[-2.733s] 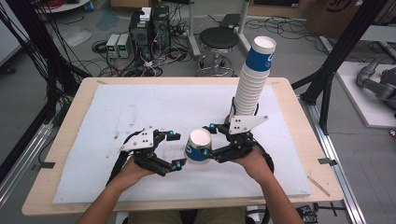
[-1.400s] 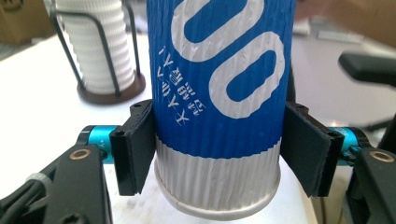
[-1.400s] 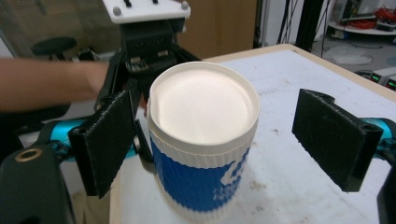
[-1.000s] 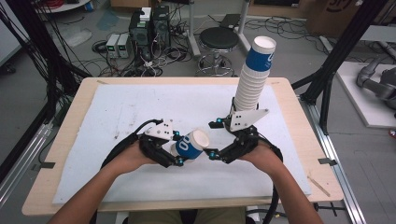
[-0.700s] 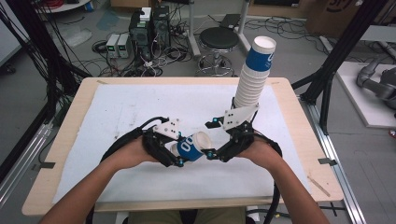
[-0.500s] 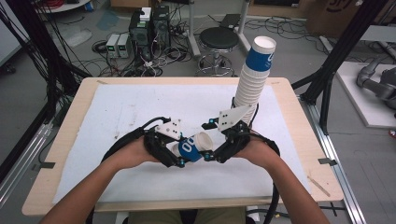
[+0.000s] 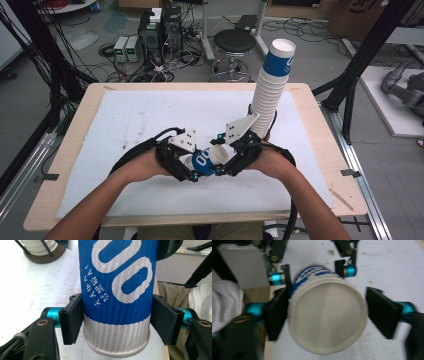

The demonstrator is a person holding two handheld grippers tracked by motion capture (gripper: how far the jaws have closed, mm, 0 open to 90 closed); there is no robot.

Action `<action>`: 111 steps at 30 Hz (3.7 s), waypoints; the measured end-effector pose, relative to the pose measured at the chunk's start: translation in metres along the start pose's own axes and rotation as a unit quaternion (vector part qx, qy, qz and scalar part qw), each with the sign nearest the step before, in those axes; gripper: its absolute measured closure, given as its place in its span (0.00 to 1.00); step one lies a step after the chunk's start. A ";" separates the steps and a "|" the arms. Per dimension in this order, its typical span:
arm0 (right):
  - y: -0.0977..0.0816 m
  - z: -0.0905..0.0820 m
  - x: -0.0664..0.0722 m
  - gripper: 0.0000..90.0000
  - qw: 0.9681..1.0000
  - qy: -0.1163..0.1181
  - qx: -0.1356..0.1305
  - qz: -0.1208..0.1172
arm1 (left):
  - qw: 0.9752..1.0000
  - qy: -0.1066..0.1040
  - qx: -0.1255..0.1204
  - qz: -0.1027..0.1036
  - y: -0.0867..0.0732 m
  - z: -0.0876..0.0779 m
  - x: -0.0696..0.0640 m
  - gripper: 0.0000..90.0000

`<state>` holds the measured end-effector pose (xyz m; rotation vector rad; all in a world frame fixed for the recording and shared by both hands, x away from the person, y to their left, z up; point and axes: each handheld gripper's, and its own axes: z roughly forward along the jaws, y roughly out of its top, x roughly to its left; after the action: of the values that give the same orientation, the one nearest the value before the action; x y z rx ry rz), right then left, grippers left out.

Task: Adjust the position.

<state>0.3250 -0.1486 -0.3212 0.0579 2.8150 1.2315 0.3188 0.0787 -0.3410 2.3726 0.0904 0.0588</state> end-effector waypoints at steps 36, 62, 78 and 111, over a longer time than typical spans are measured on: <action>-0.047 -0.020 0.000 0.35 0.991 -0.008 -0.113 0.071 | 0.948 0.030 -0.298 -0.111 -0.073 -0.013 0.000 0.16; -0.081 -0.002 0.007 0.35 0.966 0.027 -0.231 0.109 | 0.938 -0.011 -0.329 -0.106 -0.060 0.018 -0.008 0.16; -0.084 -0.001 0.006 0.36 0.963 0.043 -0.237 0.122 | 0.943 -0.012 -0.324 -0.081 -0.061 0.015 -0.008 0.35; -0.041 -0.020 0.008 0.21 0.995 -0.049 -0.078 0.040 | 0.991 0.026 -0.115 -0.060 -0.016 -0.021 0.002 0.35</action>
<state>0.3155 -0.1903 -0.3385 0.2194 2.6486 1.4198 0.3183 0.1051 -0.3369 2.1316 0.2384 0.0709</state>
